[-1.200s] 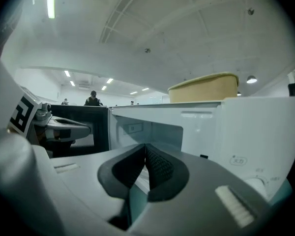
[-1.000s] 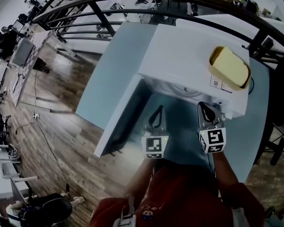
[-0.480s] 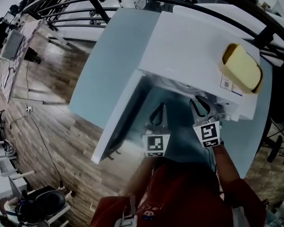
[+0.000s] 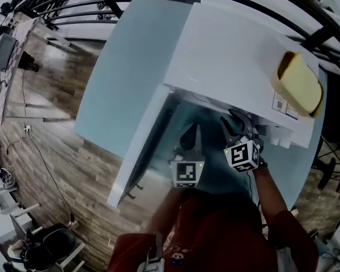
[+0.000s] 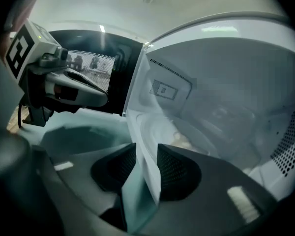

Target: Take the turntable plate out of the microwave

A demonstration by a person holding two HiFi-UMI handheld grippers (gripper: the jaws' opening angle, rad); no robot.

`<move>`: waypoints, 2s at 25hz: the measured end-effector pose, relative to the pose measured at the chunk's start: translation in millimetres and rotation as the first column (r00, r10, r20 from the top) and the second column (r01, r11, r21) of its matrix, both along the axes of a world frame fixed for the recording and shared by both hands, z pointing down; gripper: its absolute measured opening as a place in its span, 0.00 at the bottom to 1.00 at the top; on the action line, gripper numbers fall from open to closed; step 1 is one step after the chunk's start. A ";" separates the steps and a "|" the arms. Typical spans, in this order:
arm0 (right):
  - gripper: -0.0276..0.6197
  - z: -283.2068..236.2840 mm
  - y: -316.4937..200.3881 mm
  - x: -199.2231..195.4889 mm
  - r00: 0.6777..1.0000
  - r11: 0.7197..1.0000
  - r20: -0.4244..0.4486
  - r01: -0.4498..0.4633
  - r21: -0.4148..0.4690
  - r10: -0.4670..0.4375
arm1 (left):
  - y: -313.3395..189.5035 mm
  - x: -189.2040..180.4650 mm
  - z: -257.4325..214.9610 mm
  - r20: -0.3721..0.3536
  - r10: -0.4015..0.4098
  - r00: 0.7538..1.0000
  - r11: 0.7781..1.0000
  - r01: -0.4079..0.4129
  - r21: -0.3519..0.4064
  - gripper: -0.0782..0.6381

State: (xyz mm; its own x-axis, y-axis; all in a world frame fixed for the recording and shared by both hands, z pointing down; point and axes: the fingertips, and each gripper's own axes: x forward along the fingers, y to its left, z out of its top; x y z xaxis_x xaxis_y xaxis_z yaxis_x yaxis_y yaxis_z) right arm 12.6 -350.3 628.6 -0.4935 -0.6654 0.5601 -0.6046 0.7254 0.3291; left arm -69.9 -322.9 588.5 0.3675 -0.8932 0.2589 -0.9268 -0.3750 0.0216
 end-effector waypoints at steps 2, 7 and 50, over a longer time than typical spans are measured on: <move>0.23 4.0 -5.0 0.1 1.000 1.000 -0.023 0.004 0.004 -0.004 | -2.1 -1.3 5.6 -0.002 0.002 1.000 1.000 -0.002 -0.014 0.11; 0.23 3.8 -23.9 -5.6 0.998 1.000 -0.067 0.014 0.028 -0.012 | -7.3 -2.7 15.5 0.000 0.022 1.000 0.999 -0.022 -0.036 0.11; 0.07 14.1 -21.4 -22.0 0.886 0.987 -0.463 0.037 0.156 0.040 | -2.2 -16.3 24.7 -0.023 -0.010 1.000 0.998 0.008 -0.059 0.11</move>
State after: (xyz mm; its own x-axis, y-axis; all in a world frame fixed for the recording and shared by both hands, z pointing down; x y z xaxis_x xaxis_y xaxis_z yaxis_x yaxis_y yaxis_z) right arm -9.3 -371.7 642.7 -0.2024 -0.7635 0.6133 -0.3563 0.6407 0.6801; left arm -86.2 -325.1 613.1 0.3660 -0.8800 0.3026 -0.9291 -0.3639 0.0655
